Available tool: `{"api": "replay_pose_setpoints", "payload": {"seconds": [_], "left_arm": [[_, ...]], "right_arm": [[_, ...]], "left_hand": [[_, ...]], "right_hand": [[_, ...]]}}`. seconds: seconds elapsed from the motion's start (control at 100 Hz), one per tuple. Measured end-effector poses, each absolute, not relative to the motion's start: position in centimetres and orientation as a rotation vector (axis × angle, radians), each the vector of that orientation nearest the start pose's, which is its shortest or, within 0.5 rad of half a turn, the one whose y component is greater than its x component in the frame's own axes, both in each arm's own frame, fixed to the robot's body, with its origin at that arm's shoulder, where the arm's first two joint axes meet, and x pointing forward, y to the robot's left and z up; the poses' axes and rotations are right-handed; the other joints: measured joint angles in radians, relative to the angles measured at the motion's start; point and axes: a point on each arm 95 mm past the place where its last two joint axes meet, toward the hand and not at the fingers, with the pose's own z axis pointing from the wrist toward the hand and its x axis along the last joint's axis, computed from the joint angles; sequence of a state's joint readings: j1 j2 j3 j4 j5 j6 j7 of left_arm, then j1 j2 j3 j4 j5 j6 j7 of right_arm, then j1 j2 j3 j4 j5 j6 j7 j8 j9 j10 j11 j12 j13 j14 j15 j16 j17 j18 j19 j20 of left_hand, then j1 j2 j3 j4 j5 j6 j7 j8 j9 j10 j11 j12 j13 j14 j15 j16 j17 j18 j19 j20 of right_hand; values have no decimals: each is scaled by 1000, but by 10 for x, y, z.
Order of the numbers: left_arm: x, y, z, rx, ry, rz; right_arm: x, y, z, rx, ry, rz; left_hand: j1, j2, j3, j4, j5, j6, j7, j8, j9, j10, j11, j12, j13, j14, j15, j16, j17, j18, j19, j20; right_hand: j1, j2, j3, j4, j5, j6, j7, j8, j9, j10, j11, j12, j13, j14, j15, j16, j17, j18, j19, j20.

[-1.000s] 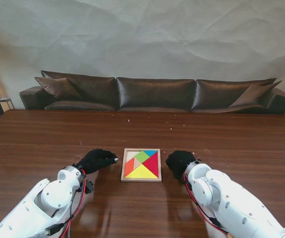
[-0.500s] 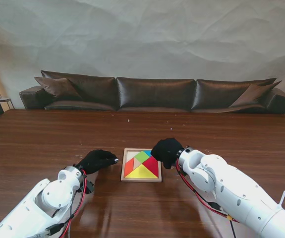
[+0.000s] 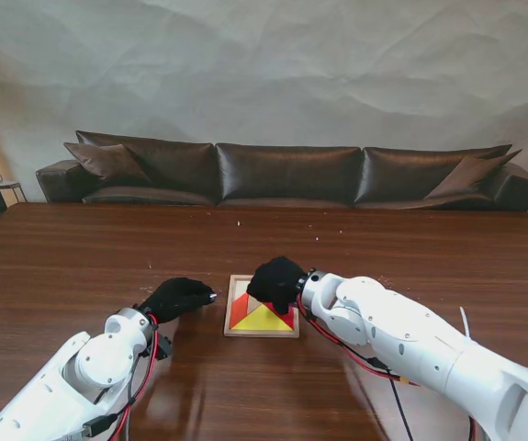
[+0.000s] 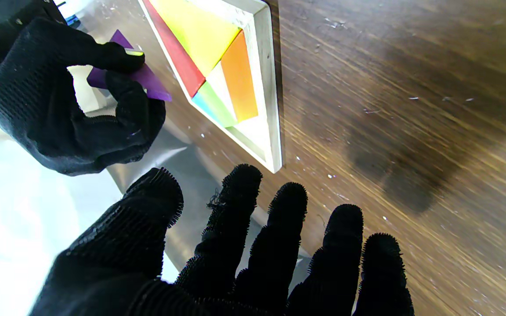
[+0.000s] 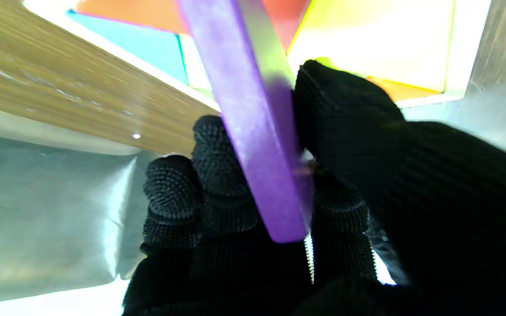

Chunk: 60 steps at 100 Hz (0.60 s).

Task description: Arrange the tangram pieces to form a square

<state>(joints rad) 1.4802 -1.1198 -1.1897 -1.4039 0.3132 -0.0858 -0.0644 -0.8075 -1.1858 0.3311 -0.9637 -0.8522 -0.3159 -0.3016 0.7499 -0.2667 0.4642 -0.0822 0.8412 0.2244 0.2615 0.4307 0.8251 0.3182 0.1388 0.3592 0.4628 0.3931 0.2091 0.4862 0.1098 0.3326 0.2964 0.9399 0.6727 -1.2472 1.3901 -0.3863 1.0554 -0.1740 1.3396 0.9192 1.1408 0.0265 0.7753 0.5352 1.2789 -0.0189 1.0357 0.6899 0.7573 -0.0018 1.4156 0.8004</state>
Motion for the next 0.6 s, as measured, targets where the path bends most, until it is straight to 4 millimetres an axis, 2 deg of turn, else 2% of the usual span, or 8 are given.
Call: {"api": "replay_pose_setpoints", "payload": {"seconds": [0.35,0.56,0.6], "left_arm": [[418,20,-367,-1941,1186,-1772],[417,20,-367,-1948,1182,-1766],[417,20,-367,-1949,1182,-1766]], "right_arm": [[500,149,-356,497,2066,1788],[503,155,-363,471,2090,1810],[503,156,-364,467,2099,1809]], "left_hand": [[0,0,0,0,0,2,0,0,0,0,0,0,2,0,0,0,0,0,0,0],[0,0,0,0,0,2,0,0,0,0,0,0,5,1,0,0,0,0,0,0],[0,0,0,0,0,2,0,0,0,0,0,0,5,1,0,0,0,0,0,0]], "right_hand": [[0,0,0,0,-2,-12,1,-17,-58,0,59,11,-1,-9,-5,-7,0,-13,-13,0],[0,0,-1,0,-5,-24,-22,-66,-61,-14,74,11,-1,-9,-26,-18,1,-13,-39,0],[0,0,-2,0,-35,-33,-31,-91,-61,-15,74,11,-1,-9,-28,-19,1,-13,-40,0]]}}
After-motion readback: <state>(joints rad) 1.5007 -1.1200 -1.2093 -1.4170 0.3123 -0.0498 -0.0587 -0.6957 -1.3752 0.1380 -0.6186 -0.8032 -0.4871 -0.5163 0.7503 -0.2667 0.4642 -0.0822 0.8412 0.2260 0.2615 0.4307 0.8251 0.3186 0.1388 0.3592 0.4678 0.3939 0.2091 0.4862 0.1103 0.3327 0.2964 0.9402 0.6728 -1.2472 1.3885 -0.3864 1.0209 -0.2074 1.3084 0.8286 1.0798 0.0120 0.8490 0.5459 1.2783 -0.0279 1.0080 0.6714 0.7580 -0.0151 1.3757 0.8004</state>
